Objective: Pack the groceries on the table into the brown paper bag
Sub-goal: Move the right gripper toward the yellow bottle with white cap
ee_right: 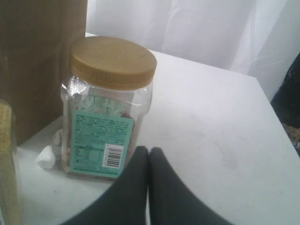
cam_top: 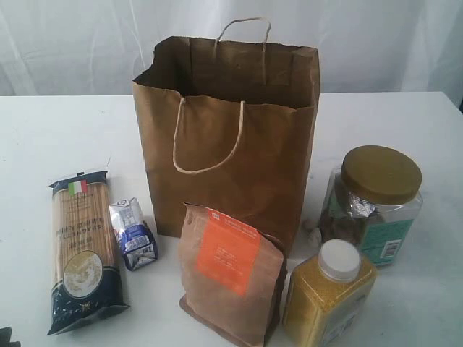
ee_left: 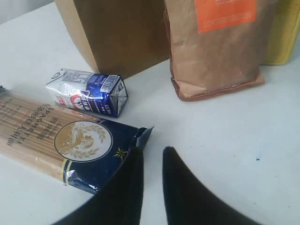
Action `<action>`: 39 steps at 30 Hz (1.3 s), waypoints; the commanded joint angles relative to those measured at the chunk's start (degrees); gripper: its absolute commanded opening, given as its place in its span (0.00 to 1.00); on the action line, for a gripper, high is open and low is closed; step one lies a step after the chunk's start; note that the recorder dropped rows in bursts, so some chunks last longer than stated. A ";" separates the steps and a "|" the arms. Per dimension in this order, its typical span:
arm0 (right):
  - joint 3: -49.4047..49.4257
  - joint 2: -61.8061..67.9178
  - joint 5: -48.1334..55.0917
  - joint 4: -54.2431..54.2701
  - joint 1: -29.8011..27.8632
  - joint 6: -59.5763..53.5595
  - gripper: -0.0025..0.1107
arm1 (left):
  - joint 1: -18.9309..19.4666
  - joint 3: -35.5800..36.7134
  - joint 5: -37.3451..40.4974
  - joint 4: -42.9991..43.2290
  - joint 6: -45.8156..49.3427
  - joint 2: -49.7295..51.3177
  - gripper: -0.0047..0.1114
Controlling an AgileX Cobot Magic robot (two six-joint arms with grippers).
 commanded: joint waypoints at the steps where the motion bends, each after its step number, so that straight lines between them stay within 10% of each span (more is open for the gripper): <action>1: 0.33 -0.38 -4.29 0.25 -0.33 1.24 0.02 | -0.35 0.20 0.16 -0.20 0.07 -0.28 0.22; 12: 0.33 -0.38 -19.89 15.82 -0.33 38.52 0.02 | -0.35 0.20 0.26 -0.20 0.07 -0.28 0.22; 31: -0.25 -0.38 -8.99 15.18 -0.33 41.61 0.02 | -0.35 0.20 0.26 -0.20 0.07 -0.28 0.22; 39: -15.43 1.42 7.14 8.97 -0.33 29.63 0.02 | -0.35 0.20 0.26 -0.20 0.07 -0.28 0.22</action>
